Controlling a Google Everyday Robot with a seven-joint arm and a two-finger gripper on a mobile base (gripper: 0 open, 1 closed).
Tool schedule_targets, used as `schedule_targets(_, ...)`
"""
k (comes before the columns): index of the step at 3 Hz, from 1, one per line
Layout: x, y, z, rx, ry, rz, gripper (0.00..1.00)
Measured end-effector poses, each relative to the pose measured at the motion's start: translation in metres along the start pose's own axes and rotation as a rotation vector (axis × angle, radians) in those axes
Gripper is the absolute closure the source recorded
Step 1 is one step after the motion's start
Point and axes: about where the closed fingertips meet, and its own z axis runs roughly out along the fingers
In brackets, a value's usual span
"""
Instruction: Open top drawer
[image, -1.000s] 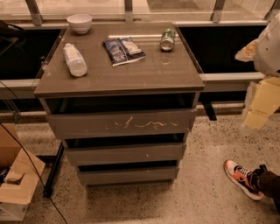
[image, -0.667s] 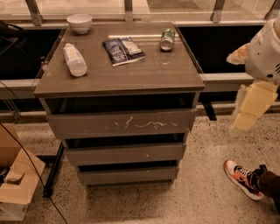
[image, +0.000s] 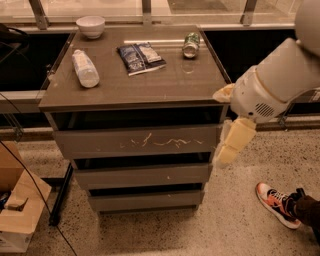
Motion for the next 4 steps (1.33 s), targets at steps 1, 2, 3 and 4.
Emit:
schedule_targets(1, -0.004, -0.008, 0.040, -0.061, -0.056, 0.016, 0.00)
schedule_targets(2, -0.008, -0.024, 0.081, -0.099, -0.101, 0.029, 0.00)
schedule_targets(3, -0.008, -0.024, 0.081, -0.099, -0.101, 0.029, 0.00)
schedule_targets(4, -0.007, -0.038, 0.100, -0.080, -0.114, 0.057, 0.00)
